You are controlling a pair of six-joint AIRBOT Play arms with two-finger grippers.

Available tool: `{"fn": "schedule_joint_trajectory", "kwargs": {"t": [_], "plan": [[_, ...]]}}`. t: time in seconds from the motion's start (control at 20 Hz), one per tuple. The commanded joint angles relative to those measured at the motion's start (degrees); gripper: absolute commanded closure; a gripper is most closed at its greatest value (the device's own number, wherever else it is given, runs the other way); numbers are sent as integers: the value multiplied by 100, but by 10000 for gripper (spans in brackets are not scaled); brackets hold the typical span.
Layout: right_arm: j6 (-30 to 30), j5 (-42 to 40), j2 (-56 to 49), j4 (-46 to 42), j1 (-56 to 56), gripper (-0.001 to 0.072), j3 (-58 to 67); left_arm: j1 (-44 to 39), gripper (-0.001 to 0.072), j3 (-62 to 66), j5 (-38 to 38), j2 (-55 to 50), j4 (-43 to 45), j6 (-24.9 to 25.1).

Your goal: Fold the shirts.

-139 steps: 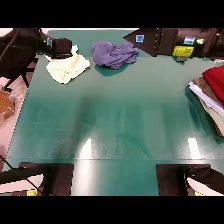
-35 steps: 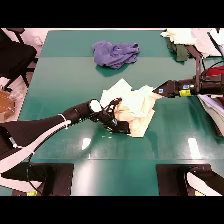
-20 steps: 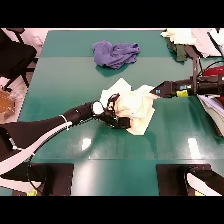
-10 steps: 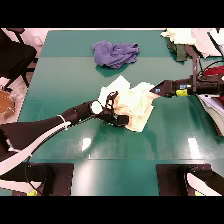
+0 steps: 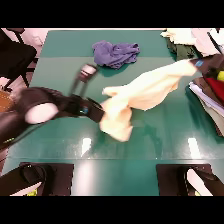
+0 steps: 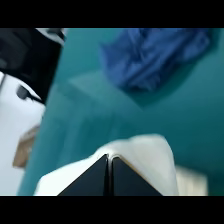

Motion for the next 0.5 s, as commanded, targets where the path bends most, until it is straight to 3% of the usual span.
{"fn": "schedule_joint_trajectory", "kwargs": {"t": [0.0,0.1,0.25,0.45], "plan": [[-249,-216,581,654,-439,687,466,9,682,713,-350,1191,2822,-592],[-238,-214,905,638,-439,687,964,9,681,1458,-374,1290,3517,-575],[-221,-162,1416,568,-442,687,1685,9,681,2374,-295,1287,3499,-326],[752,643,1663,-883,-442,688,1945,9,681,2612,-568,1204,3427,-92]]}}
